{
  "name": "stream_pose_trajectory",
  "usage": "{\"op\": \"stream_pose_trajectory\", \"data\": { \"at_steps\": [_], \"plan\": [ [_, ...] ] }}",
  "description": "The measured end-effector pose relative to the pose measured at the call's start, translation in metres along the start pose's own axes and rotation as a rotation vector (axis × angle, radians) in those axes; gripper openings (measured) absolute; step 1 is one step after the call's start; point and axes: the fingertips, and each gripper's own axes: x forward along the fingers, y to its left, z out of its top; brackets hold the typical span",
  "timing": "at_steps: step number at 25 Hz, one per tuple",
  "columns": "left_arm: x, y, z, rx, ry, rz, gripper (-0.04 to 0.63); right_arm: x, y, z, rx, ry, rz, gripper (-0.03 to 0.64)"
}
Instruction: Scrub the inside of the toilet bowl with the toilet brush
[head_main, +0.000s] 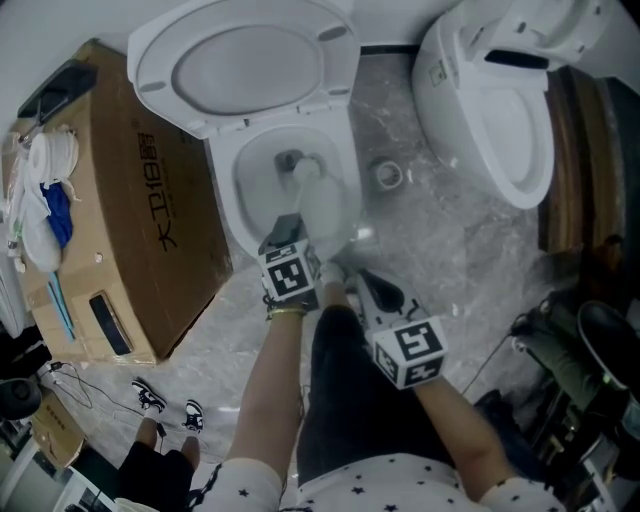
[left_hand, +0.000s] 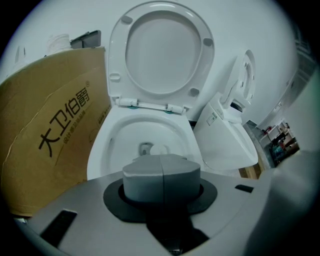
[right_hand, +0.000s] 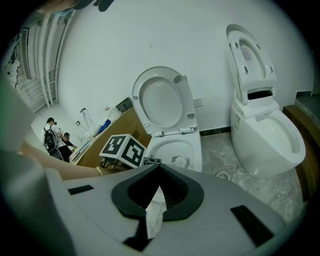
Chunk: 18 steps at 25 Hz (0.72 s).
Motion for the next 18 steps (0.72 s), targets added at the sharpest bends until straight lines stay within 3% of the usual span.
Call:
{"op": "stream_pose_trajectory", "data": {
  "at_steps": [18],
  "plan": [
    [0.014,0.009,0.030,0.024,-0.012,0.014,0.147,0.005,-0.008,-0.001,0.021,0.003,-0.015,0.006]
  ]
}}
